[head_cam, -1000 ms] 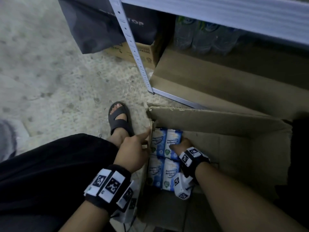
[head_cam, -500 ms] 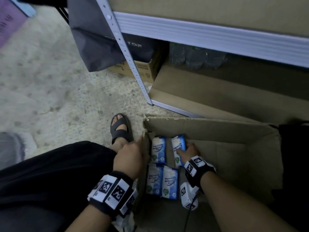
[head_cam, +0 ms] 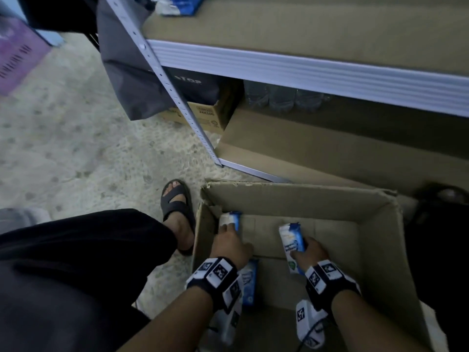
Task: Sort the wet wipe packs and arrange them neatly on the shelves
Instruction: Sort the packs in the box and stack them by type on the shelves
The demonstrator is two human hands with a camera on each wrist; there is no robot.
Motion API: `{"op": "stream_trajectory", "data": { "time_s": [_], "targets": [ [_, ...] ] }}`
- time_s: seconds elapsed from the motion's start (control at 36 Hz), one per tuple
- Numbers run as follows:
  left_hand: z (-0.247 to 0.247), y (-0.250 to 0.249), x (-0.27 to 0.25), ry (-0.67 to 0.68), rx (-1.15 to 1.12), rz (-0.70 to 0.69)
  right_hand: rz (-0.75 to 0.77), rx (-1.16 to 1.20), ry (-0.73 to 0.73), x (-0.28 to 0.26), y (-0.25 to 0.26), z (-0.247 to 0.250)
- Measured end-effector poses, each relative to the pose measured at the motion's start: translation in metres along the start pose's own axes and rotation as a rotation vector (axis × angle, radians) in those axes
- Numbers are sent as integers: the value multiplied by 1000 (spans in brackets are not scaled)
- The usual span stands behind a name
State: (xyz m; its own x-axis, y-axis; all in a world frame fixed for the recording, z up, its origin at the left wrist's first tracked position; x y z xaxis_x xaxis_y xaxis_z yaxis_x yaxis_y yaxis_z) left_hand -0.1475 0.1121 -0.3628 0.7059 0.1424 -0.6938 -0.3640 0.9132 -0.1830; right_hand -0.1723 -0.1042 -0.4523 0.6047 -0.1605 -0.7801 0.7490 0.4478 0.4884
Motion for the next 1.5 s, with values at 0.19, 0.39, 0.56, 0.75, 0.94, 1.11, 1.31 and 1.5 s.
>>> {"op": "stream_trajectory", "data": {
  "time_s": [0.19, 0.39, 0.56, 0.75, 0.94, 1.11, 1.31, 1.5],
  "targets": [
    [-25, 17, 46, -5, -94, 224, -38, 50, 8, 10, -22, 18],
    [-50, 17, 73, -131, -35, 240, -98, 114, 19, 13, -34, 24],
    [-53, 28, 84, -250, -106, 321, -133, 148, 41, 17, -40, 25],
    [-57, 30, 93, -205, -57, 278, -161, 223, 68, 20, -42, 28],
    [-54, 27, 95, -241, -126, 269, -238, 385, 100, 21, -47, 24],
    [-48, 25, 98, -184, -16, 235, -293, 531, 123, 19, -49, 21],
    [-51, 6, 87, -35, 9, 110, -223, 536, 134, 7, -32, 32],
    [-22, -29, 57, 150, -33, -128, -179, 553, 148, -18, 0, 44]
  ]
}}
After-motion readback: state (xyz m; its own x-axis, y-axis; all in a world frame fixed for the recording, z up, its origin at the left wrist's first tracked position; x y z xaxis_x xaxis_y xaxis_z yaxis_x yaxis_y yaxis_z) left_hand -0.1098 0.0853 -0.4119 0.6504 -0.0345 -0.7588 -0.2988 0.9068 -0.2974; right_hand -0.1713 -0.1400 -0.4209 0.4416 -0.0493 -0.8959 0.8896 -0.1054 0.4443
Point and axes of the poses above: each hand's wrist, its own x-axis towards the middle knuckle, its own z-axis out of the back of the hand, y = z × x, the point moved 4 cm from there along x, towards the middle knuckle, and after that the axes turned 4 degrees about x, right-handed, at the moved point
